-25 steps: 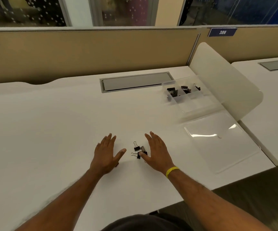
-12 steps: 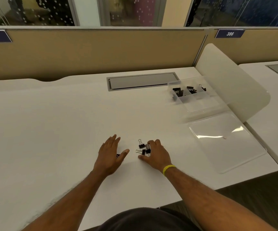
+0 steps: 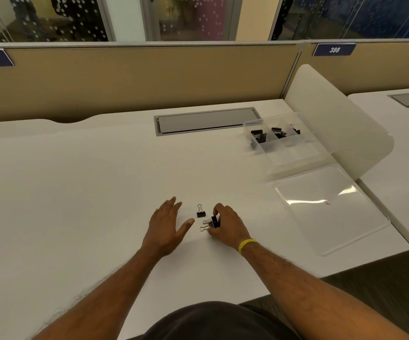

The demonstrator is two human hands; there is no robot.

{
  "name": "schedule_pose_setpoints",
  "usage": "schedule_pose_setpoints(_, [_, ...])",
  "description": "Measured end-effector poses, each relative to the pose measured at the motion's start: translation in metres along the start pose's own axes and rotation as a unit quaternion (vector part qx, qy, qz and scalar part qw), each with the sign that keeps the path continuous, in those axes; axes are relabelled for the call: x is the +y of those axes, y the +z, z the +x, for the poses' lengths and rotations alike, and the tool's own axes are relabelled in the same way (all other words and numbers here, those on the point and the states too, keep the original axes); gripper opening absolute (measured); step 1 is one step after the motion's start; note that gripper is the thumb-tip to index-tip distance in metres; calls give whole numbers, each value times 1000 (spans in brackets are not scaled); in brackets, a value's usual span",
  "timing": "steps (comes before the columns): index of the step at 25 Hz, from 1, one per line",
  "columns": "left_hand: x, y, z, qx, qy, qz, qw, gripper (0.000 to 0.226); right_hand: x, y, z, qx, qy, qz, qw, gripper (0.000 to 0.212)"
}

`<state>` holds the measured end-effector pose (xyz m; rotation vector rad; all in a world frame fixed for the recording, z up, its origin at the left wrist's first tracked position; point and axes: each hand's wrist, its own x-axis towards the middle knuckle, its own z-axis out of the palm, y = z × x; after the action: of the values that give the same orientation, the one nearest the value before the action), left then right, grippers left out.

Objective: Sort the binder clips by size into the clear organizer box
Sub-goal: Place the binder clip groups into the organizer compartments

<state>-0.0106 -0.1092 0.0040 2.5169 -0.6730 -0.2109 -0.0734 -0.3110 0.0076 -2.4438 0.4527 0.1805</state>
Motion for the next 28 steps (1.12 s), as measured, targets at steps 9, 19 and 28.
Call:
schedule_pose_setpoints(9, [12,11,7,-7,11,-14,1000,93,2,-4,1,-1,-14,-19,1000,30])
schedule_pose_setpoints(19, [16,12,11,1,3,-40,999,71,-1,-2,7,-29,-25,-93,995,22])
schedule_pose_setpoints(28, [22,11,12,10,-16,-85,996,62,7,-4,13,-14,3,9,1000,19])
